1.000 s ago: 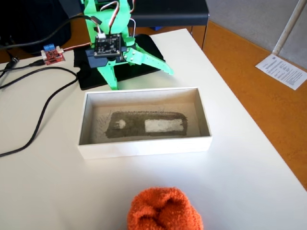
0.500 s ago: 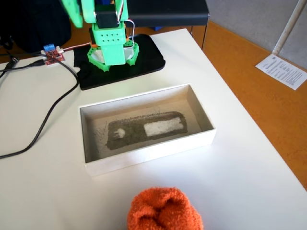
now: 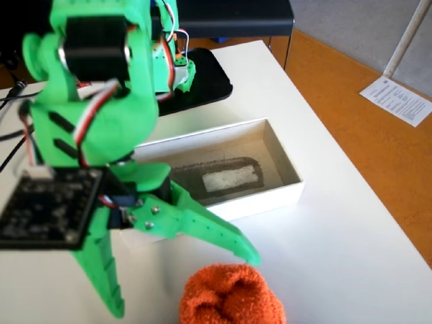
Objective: Remove orange objects from table
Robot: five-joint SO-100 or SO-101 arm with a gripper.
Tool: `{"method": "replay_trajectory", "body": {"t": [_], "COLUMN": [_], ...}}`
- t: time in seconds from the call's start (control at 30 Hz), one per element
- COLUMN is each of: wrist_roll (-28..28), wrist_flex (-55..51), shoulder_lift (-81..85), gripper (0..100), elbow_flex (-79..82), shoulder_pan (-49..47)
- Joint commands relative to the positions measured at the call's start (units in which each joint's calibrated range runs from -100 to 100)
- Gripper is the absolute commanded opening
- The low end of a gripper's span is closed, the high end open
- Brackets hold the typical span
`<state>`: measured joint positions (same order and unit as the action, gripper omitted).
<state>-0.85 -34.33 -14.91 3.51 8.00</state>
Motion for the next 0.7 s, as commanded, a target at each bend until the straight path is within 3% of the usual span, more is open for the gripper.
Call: {"method": "replay_trajectory", "body": {"t": [0.0, 0.27, 0.6, 0.63, 0.67], "wrist_roll": [0.2, -0.3, 0.2, 0.4, 0.8], "wrist_flex": [2.6, 2.1, 2.3, 2.3, 2.3], "shoulder_lift": [-2.9, -11.8, -15.6, -15.7, -15.8], "gripper": [60, 60, 60, 59, 51], "elbow_flex": [-5.5, -16.5, -14.0, -13.3, -12.7], "shoulder_pan": [-2.2, -8.8, -8.3, -7.8, -7.3]}}
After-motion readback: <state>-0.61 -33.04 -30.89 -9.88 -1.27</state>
